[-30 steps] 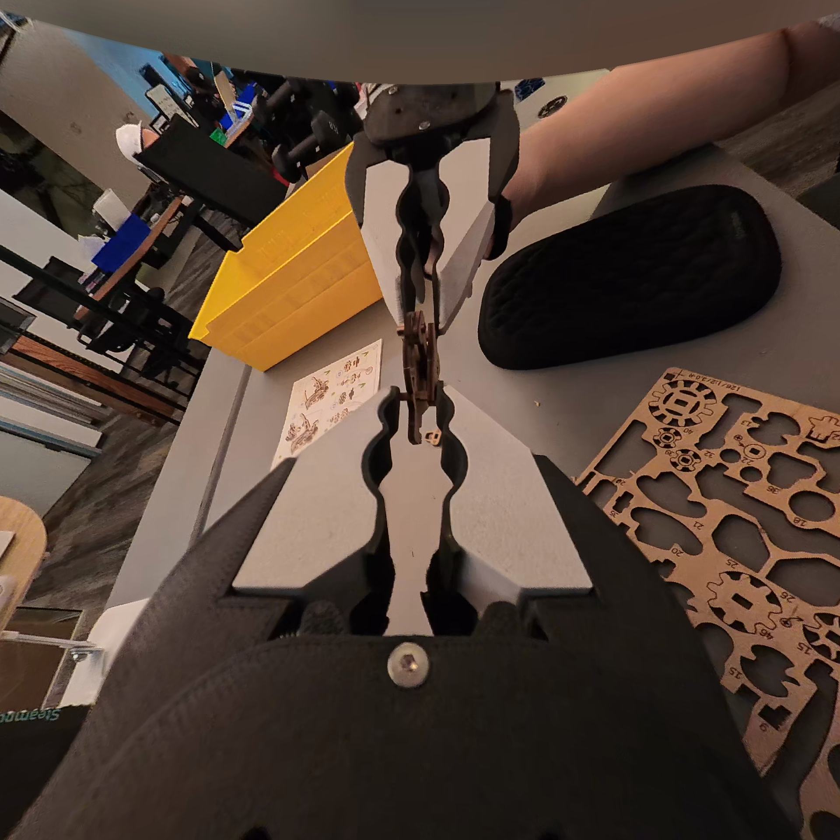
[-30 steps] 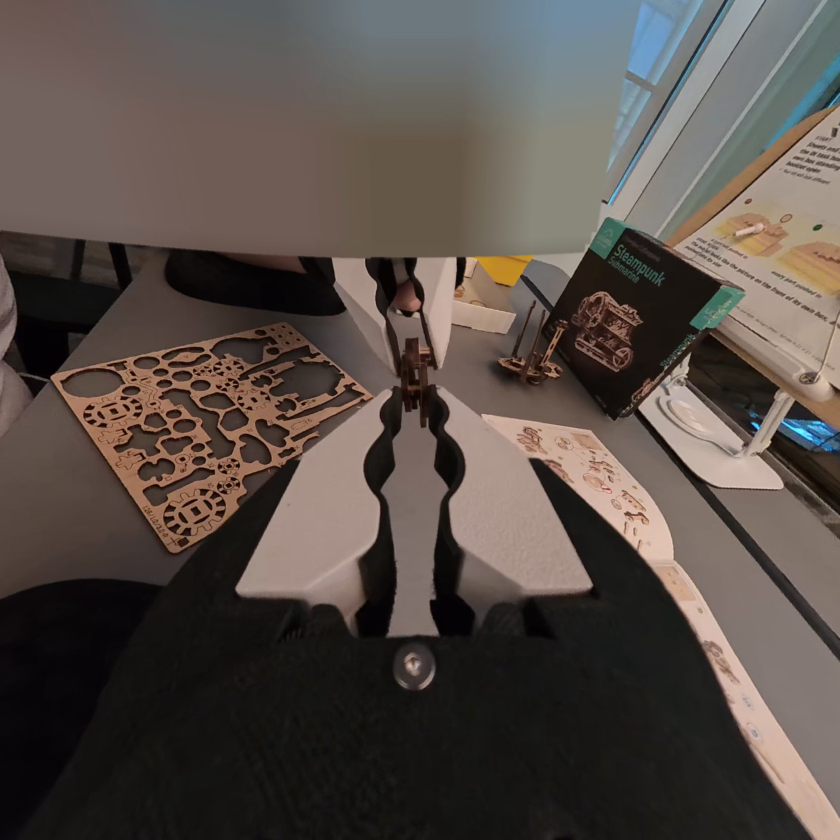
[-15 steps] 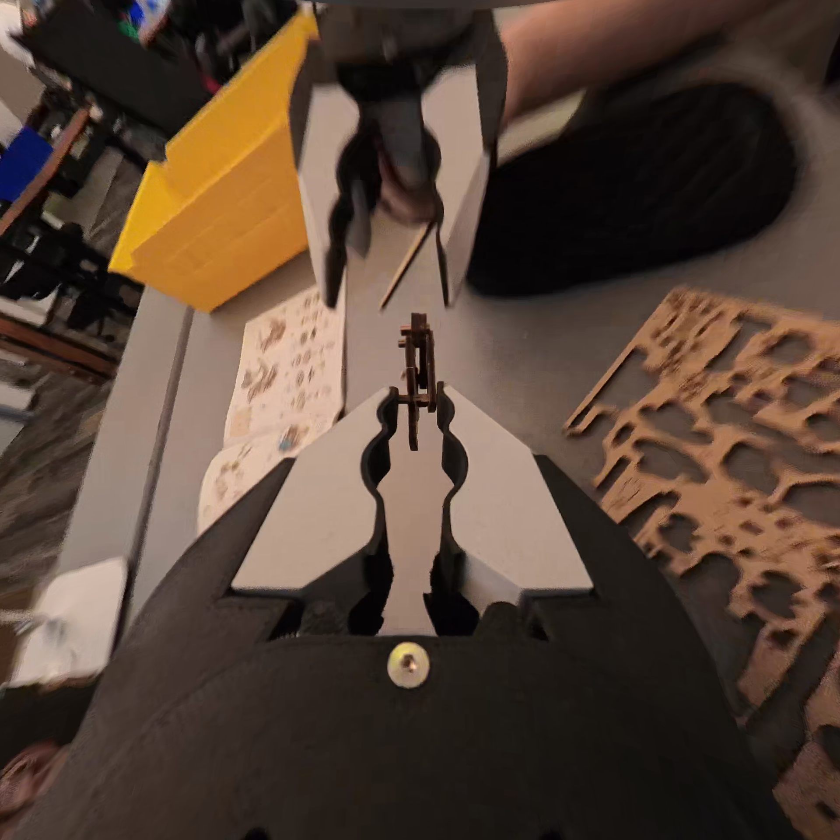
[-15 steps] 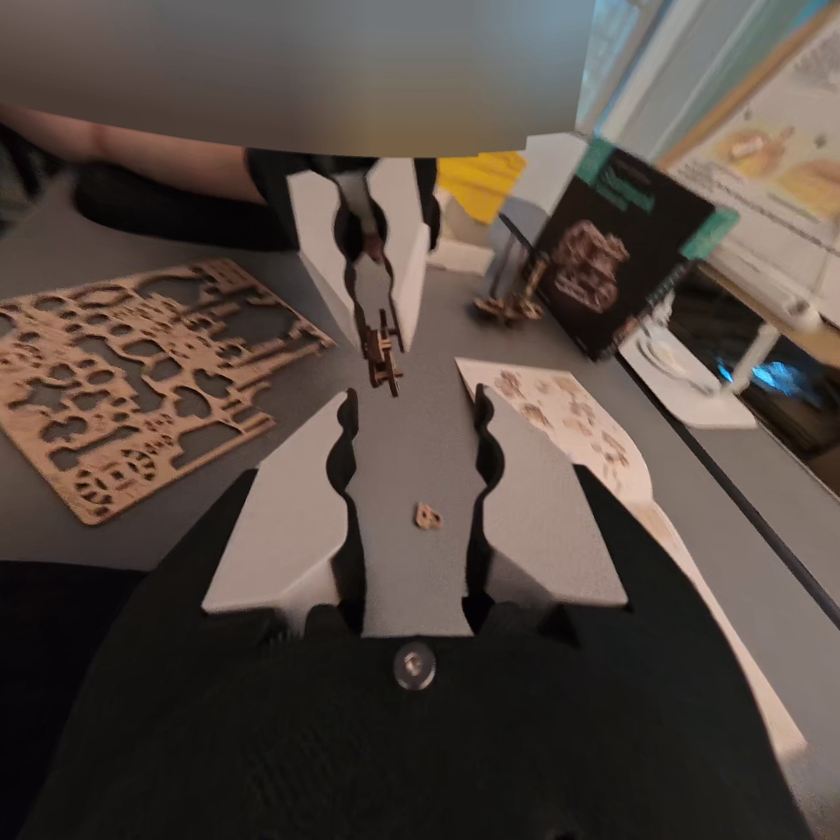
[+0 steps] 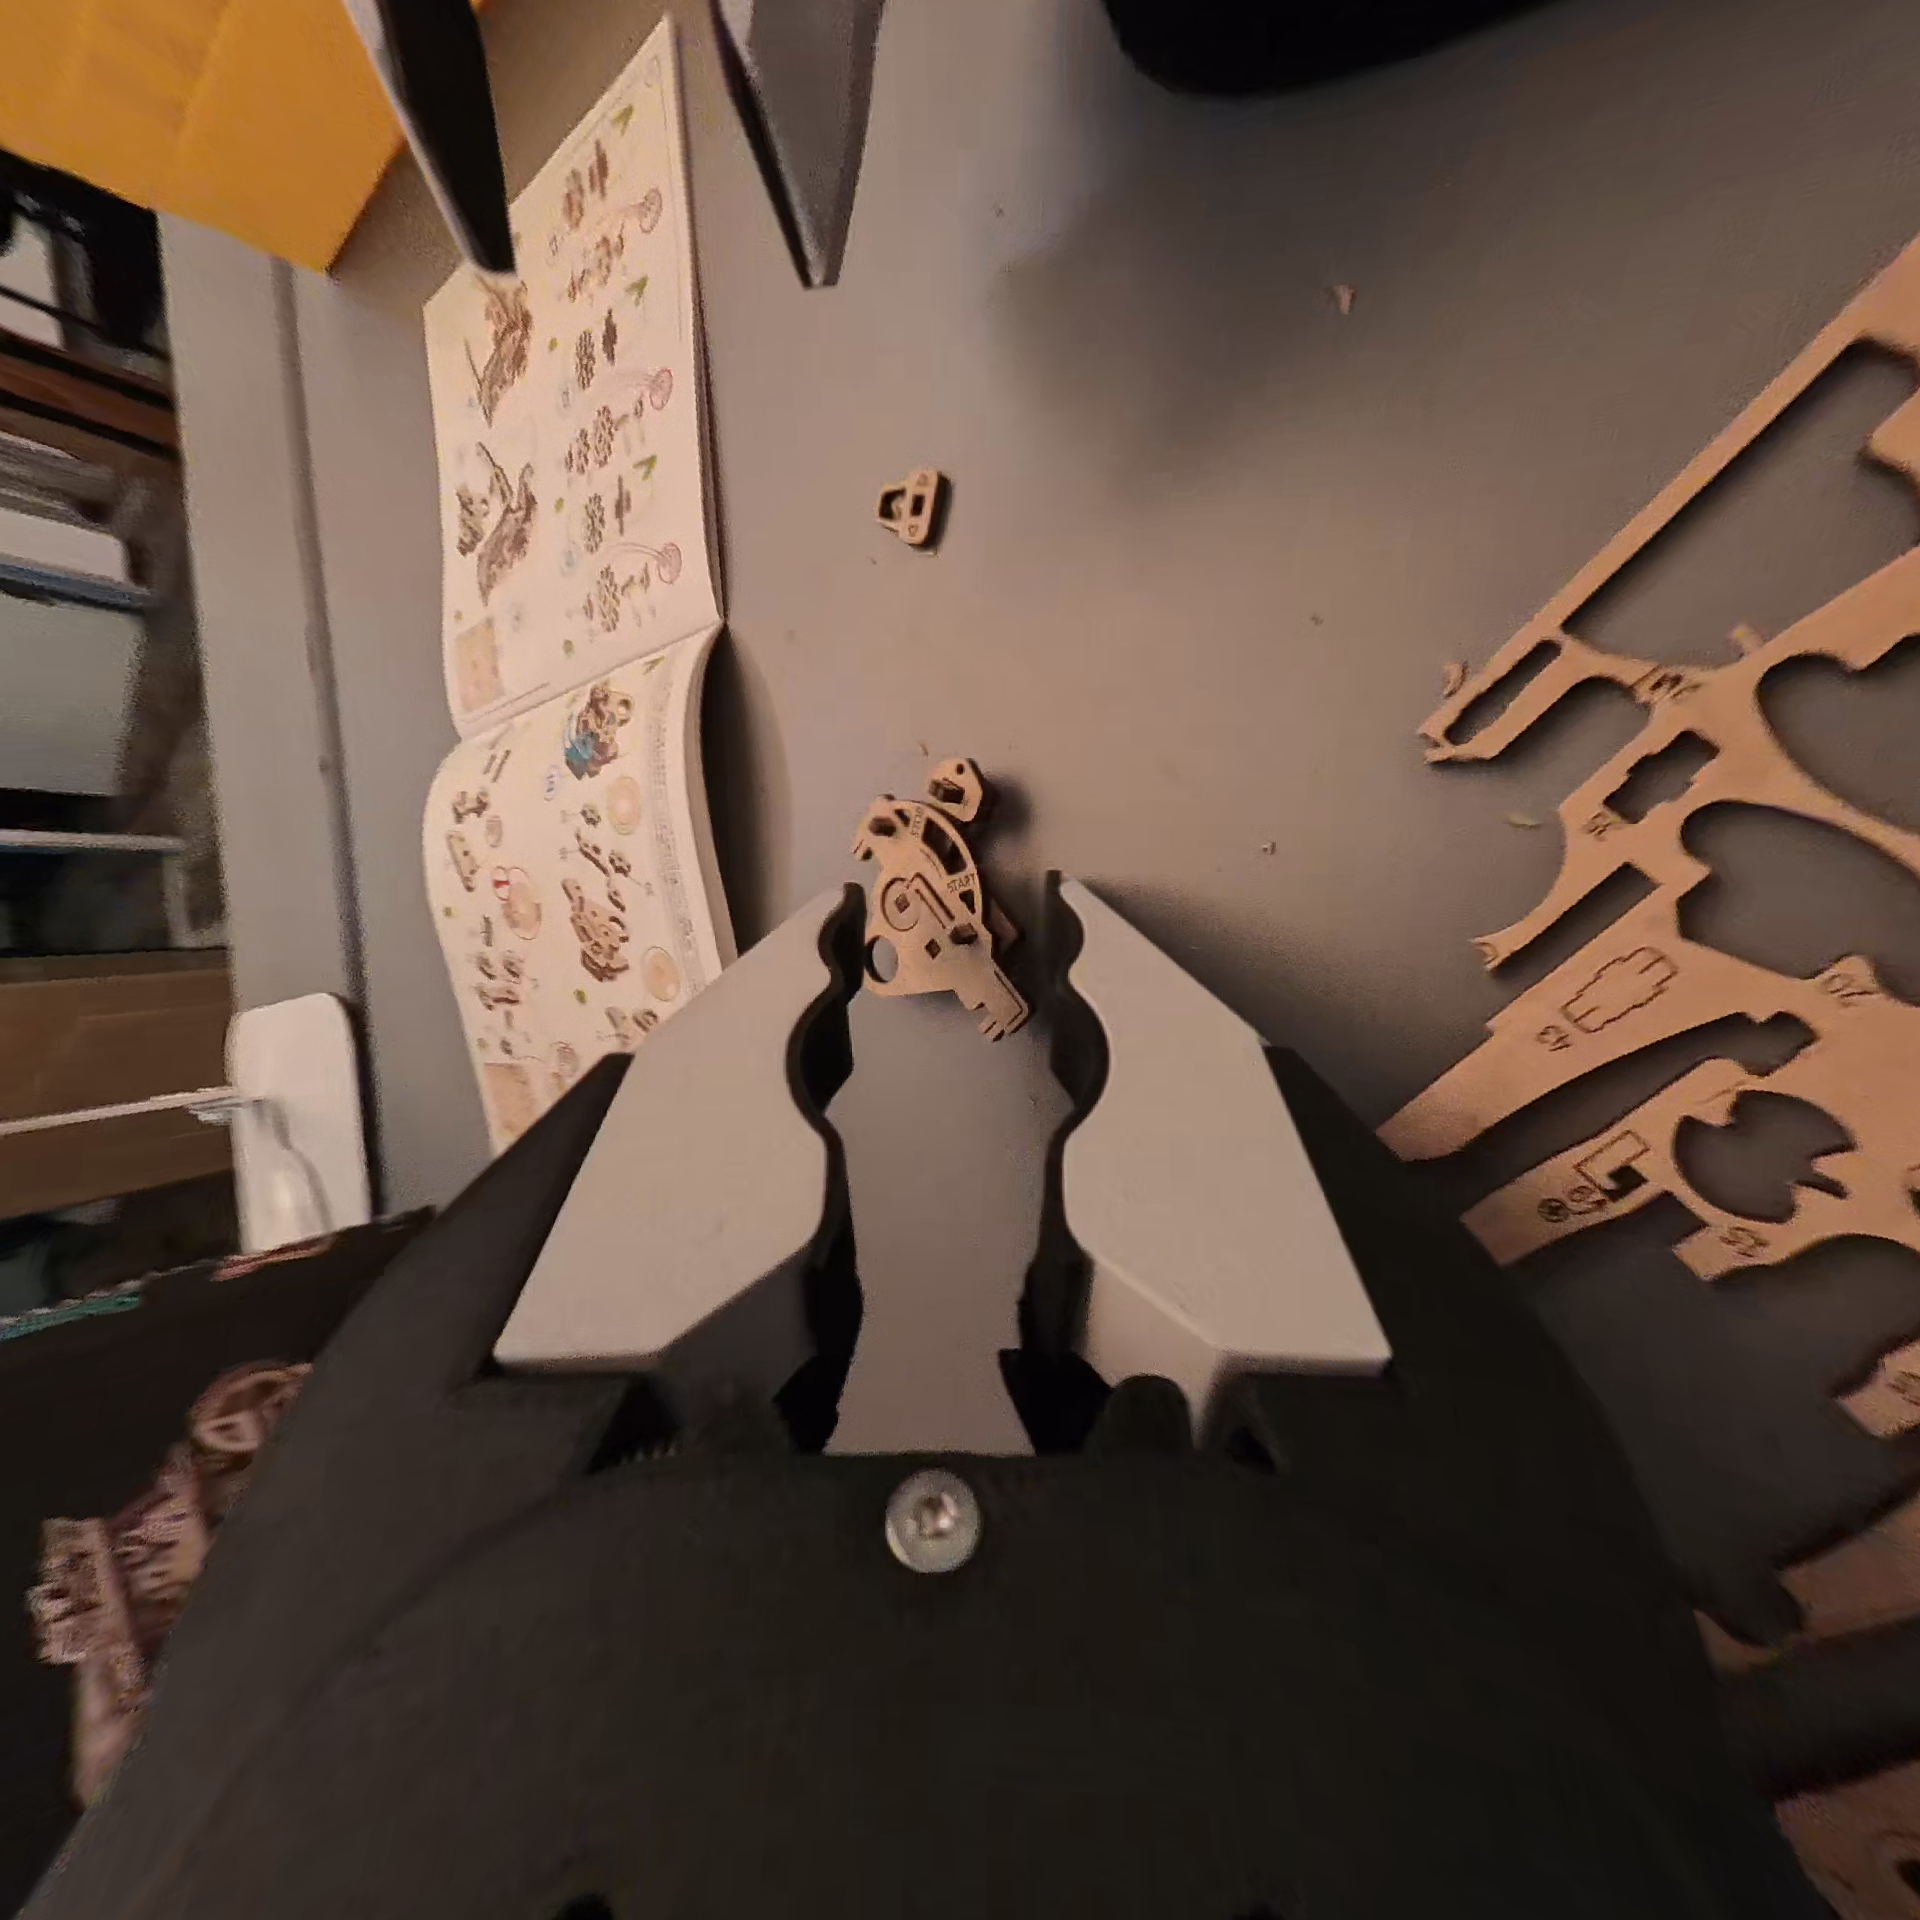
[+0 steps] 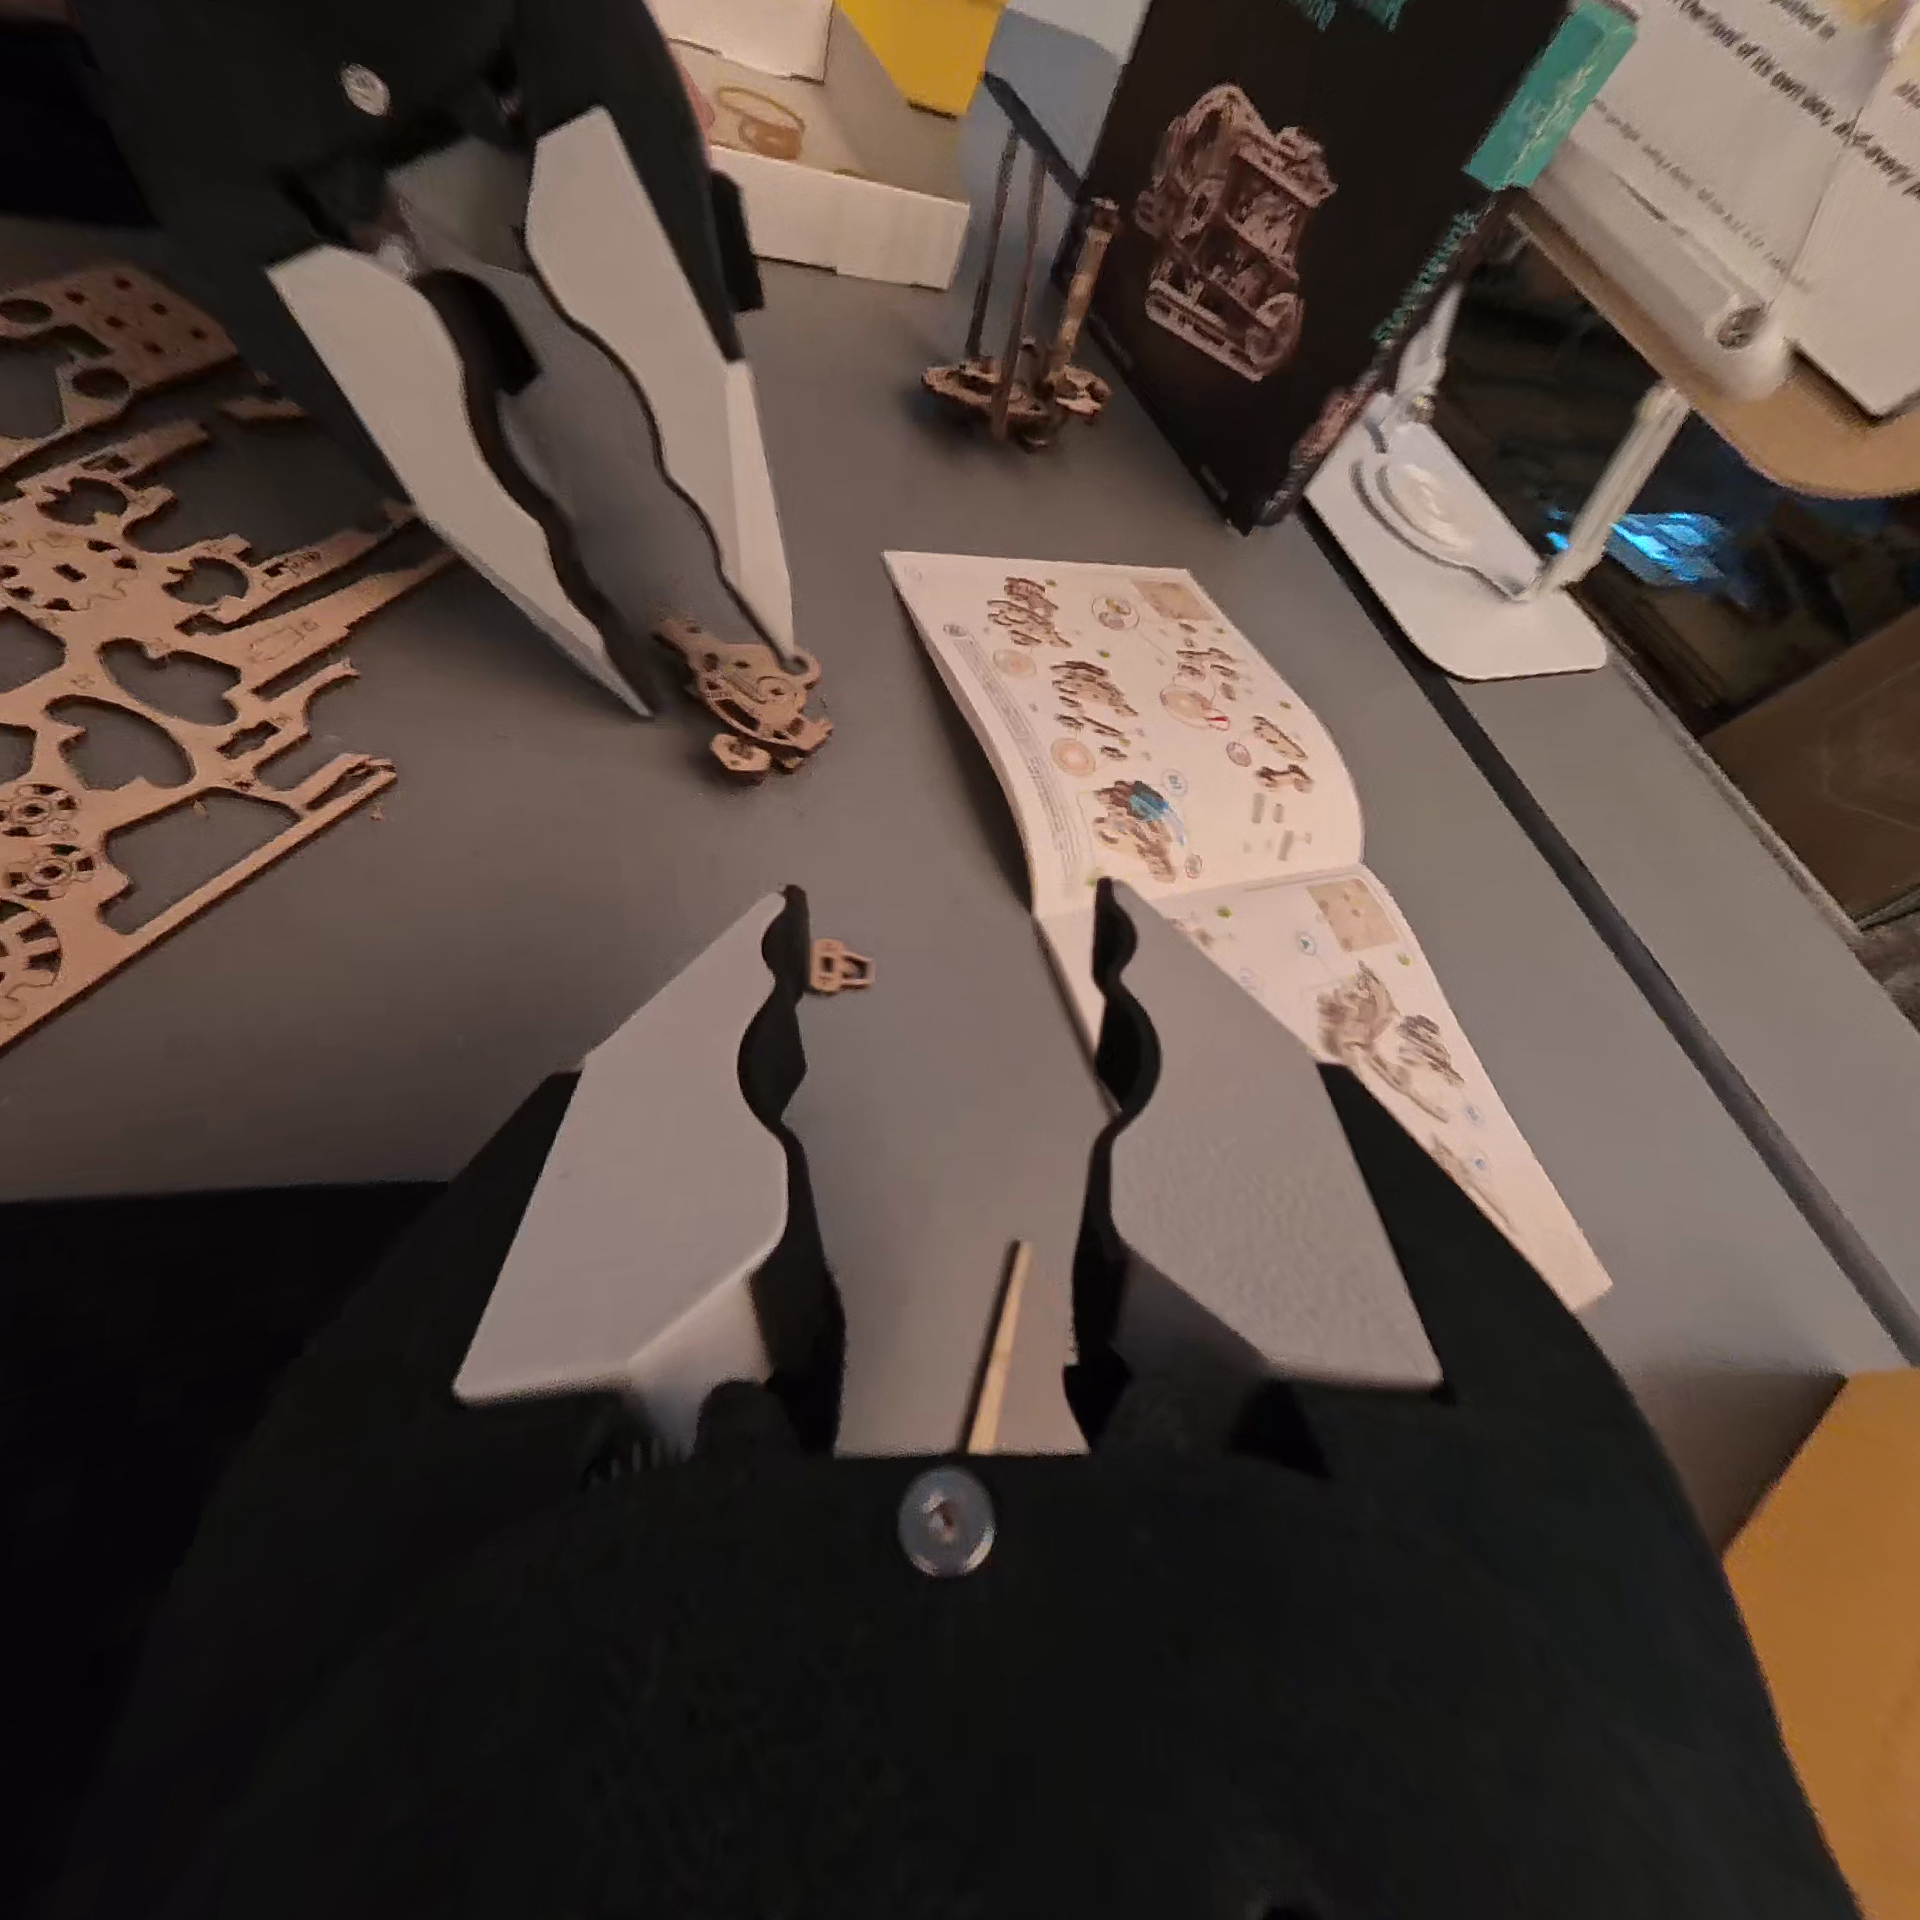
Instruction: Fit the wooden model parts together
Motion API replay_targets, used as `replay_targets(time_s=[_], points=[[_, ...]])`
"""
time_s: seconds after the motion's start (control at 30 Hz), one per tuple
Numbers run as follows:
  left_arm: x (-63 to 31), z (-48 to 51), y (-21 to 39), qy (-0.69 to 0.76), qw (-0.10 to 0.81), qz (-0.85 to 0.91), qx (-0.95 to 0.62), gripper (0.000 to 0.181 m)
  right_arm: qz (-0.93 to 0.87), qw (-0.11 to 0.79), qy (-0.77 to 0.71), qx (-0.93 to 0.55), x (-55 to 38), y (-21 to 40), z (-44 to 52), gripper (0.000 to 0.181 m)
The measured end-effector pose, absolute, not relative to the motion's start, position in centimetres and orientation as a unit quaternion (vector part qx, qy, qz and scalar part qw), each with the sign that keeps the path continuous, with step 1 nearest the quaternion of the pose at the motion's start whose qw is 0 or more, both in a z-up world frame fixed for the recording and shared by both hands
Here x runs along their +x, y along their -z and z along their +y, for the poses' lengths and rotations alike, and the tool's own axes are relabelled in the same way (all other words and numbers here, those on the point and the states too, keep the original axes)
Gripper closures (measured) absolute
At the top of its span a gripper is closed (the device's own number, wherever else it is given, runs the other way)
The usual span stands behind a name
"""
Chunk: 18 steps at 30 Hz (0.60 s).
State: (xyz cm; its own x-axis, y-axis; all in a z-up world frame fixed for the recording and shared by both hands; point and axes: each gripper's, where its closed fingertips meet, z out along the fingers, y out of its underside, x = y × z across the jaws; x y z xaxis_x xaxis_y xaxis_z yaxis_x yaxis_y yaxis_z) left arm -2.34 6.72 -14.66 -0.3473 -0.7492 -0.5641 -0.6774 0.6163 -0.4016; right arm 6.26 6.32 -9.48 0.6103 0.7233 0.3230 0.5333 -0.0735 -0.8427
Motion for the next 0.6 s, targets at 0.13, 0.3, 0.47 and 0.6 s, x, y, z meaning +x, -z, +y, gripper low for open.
replay_targets(time_s=[0.13,0.3,0.47,0.6], points=[[-3.0,6.4,13.6,0.148,0.321,0.799,-0.486,0.142,-0.413,0.559,-0.063,-0.717,7.9,7.9,7.1,0.126],[-3.2,6.9,12.6,0.27,0.286,0.761,-0.516,0.135,-0.398,0.58,-0.119,-0.701,7.5,6.0,6.3,0.127],[-2.3,7.0,13.4,0.332,0.241,0.734,-0.541,0.13,-0.38,0.582,-0.151,-0.702,7.0,5.9,6.4,0.125],[-2.5,7.3,14.9,0.313,0.222,0.748,-0.542,0.125,-0.379,0.579,-0.143,-0.708,7.2,6.5,6.8,0.125]])
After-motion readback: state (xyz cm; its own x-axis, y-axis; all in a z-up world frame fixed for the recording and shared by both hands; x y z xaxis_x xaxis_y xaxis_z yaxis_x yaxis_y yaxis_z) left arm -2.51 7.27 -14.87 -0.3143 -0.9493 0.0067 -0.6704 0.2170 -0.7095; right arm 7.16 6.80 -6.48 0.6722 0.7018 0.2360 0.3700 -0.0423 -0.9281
